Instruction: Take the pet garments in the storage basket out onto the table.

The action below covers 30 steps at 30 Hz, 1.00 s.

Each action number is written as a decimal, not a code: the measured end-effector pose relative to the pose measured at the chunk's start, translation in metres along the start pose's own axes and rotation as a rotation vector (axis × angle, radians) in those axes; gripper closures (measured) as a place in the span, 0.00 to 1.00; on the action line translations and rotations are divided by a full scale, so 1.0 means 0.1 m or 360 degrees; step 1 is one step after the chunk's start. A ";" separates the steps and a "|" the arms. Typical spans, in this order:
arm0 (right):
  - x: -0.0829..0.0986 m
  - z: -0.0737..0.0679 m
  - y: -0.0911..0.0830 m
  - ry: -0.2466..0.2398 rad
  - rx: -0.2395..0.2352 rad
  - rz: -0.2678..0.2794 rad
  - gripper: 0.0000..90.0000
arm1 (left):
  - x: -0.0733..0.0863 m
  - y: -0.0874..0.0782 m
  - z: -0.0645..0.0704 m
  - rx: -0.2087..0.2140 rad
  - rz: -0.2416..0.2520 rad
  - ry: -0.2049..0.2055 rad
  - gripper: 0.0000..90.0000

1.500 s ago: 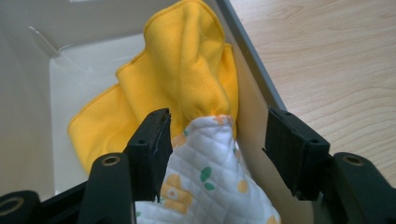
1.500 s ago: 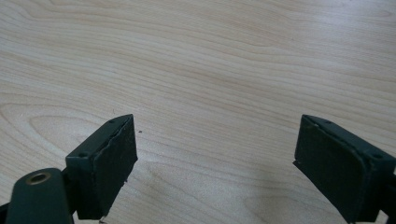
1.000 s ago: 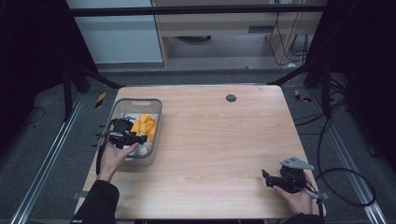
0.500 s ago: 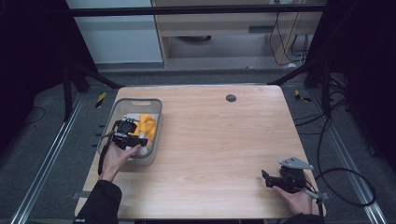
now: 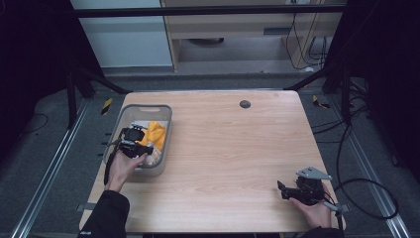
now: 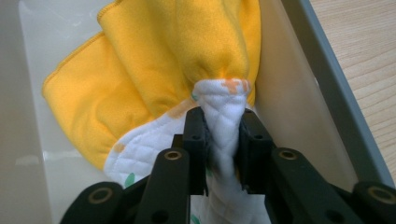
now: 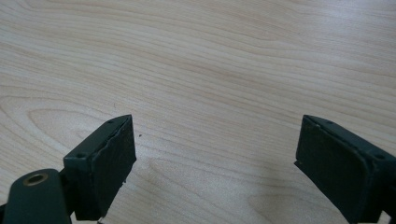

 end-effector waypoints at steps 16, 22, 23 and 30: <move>0.00 0.01 -0.01 0.0010 0.0002 -0.0001 0.13 | -0.07 -0.35 -0.06 -0.0017 0.0041 0.0055 0.91; 0.00 0.01 -0.01 0.0011 0.0003 0.0000 0.13 | -0.12 -0.51 -0.09 -0.0034 0.0066 0.0067 0.91; 0.00 0.01 -0.01 0.0011 0.0003 0.0000 0.13 | -0.12 -0.53 -0.09 -0.0034 0.0069 0.0070 0.91; 0.00 0.02 -0.01 0.0000 0.0011 0.0006 0.13 | -0.17 -0.64 -0.08 -0.0031 0.0100 0.0083 0.91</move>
Point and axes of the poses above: each handheld gripper's, and its own axes: y roughly forward along the jaws, x roughly out of its underside, z roughly to its right, the point moved 6 cm from there along y, roughly forward along the jaws, and after that the axes turned 5 degrees about -z, right-handed, at the moved point
